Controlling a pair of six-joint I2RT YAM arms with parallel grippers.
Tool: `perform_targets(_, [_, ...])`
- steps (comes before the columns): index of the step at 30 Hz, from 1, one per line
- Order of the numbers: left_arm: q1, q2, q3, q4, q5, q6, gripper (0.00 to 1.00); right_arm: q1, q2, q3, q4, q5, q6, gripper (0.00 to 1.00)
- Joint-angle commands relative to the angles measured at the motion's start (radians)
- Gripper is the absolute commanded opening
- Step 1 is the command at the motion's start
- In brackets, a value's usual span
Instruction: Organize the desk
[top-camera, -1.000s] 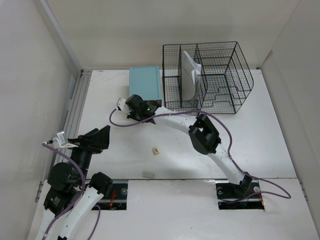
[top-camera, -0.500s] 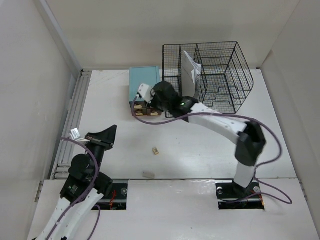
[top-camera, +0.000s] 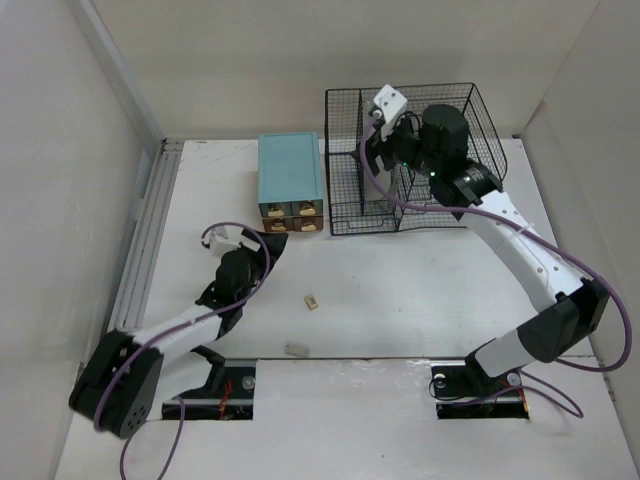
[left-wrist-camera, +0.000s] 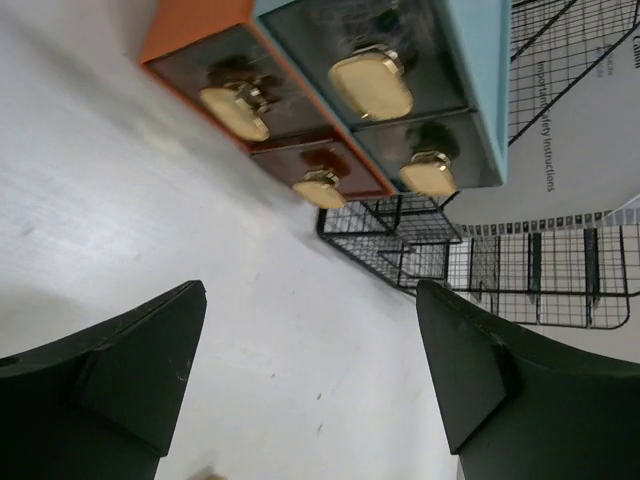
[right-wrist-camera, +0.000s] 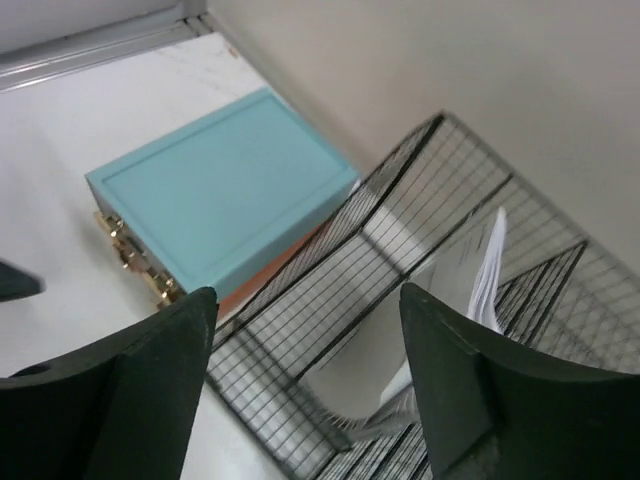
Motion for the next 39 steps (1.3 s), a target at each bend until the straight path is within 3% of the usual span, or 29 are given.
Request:
perform_targets(1, [0.015, 0.142, 0.117, 0.299, 0.07, -0.002, 0.84, -0.074, -0.02, -0.003, -0.023, -0.266, 0.135, 0.76])
perform_targets(2, [0.026, 0.175, 0.146, 0.299, 0.07, -0.016, 0.84, -0.096, -0.02, -0.014, -0.002, -0.295, 0.144, 0.57])
perform_targets(3, [0.038, 0.205, 0.16, 0.313, 0.07, -0.026, 0.84, -0.096, -0.029, -0.026, -0.001, -0.295, 0.155, 0.47])
perform_targets(5, [0.047, 0.296, 0.169, 0.351, 0.094, -0.045, 0.8, -0.108, -0.04, -0.035, 0.011, -0.304, 0.169, 0.33])
perform_targets(6, [0.059, 0.327, 0.183, 0.368, 0.094, -0.063, 0.77, -0.12, -0.049, -0.036, 0.021, -0.316, 0.169, 0.31])
perform_targets(13, [0.069, 0.577, 0.232, 0.529, 0.183, -0.149, 0.47, -0.14, -0.071, -0.045, 0.04, -0.341, 0.216, 0.28])
perform_targets(20, [0.047, 0.675, 0.258, 0.571, 0.183, -0.162, 0.45, -0.151, -0.071, -0.063, 0.049, -0.35, 0.226, 0.27])
perform_targets(25, [0.047, 0.787, 0.302, 0.606, 0.183, -0.171, 0.5, -0.151, -0.071, -0.063, 0.049, -0.359, 0.235, 0.27])
perform_targets(35, [0.029, 0.882, 0.374, 0.597, 0.165, -0.171, 0.51, -0.169, -0.08, -0.082, 0.049, -0.36, 0.235, 0.27])
perform_targets(39, [0.02, 0.882, 0.385, 0.585, 0.165, -0.171, 0.36, -0.169, -0.08, -0.082, 0.049, -0.369, 0.235, 0.27])
